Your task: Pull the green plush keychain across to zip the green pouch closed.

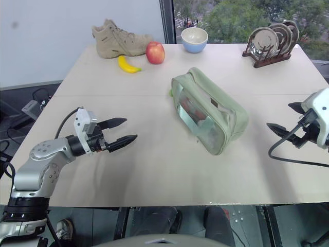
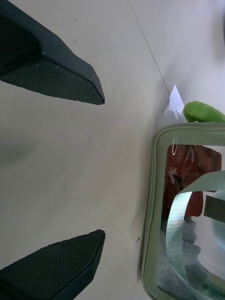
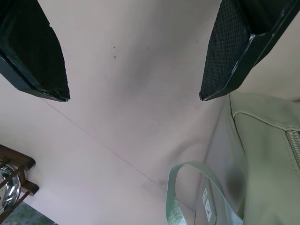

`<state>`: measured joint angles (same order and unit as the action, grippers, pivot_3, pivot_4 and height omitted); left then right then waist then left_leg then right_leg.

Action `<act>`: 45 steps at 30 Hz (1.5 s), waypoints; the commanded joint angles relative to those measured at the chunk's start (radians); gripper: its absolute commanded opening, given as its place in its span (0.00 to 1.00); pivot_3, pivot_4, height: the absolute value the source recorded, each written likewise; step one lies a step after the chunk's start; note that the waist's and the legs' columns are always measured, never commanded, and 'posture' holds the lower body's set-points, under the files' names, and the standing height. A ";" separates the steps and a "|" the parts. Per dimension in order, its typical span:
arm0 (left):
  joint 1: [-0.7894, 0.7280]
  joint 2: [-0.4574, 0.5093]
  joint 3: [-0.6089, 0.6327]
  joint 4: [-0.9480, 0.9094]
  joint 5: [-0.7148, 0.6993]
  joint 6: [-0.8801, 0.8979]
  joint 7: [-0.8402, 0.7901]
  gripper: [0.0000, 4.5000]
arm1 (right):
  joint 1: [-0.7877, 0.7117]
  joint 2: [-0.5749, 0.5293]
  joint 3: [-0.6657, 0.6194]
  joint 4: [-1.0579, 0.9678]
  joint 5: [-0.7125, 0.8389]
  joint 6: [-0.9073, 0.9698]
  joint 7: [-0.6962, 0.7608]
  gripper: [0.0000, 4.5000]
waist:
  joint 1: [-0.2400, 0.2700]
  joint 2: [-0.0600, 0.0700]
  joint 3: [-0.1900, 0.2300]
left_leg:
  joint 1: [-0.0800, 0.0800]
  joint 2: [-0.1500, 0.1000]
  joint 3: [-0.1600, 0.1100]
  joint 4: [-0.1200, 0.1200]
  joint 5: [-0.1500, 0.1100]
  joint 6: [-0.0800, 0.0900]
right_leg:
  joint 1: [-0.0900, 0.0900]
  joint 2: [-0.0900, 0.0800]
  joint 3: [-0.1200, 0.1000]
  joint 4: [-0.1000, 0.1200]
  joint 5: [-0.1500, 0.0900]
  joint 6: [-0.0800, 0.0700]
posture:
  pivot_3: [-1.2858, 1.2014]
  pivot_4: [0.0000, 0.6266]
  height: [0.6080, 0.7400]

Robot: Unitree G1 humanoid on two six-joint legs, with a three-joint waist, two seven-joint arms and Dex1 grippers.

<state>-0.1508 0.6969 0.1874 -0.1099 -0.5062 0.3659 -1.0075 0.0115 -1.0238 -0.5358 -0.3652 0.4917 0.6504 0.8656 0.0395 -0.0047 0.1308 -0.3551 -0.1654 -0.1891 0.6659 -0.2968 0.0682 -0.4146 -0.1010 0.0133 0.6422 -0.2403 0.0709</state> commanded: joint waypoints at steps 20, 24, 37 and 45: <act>-0.098 -0.026 -0.011 0.035 -0.050 -0.171 -0.179 0.99 | -0.776 0.257 0.302 -0.228 0.510 0.679 -0.600 1.00 | -0.022 0.001 0.002 | -0.006 0.000 0.000 0.001 0.000 0.000 | -0.005 0.000 -0.001 0.000 0.000 0.000 | 0.52 0.24 1.00; -0.105 -0.029 -0.011 0.047 -0.042 -0.183 -0.177 0.99 | -0.889 0.404 0.389 -0.141 0.490 0.766 -0.703 1.00 | -0.027 0.001 0.003 | -0.009 0.000 -0.001 0.001 0.000 0.000 | -0.008 0.000 -0.002 0.000 0.000 0.000 | 0.52 0.24 1.00; -0.053 -0.030 -0.007 0.020 -0.034 -0.203 -0.149 0.99 | -1.009 0.494 0.476 -0.053 0.335 0.911 -0.742 1.00 | -0.047 0.001 0.003 | -0.009 -0.001 -0.002 0.001 0.000 0.000 | -0.009 0.000 -0.003 0.002 0.000 0.000 | 0.52 0.24 1.00; -0.061 -0.032 -0.016 0.027 -0.030 -0.206 -0.139 0.99 | -1.012 0.563 0.451 -0.084 0.336 0.964 -0.732 1.00 | -0.057 0.001 0.003 | -0.009 -0.001 -0.001 0.001 0.000 0.000 | -0.010 0.000 -0.003 0.003 0.000 0.000 | 0.52 0.24 1.00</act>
<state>-0.2017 0.6618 0.1601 -0.0578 -0.5341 0.1735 -1.1507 -0.9899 -0.4607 -0.0664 -0.4166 0.8415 1.6079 0.1375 -0.0175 -0.0037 0.1335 -0.3639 -0.1664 -0.1905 0.6672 -0.2965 0.0686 -0.4245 -0.1015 0.0108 0.6451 -0.2400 0.0706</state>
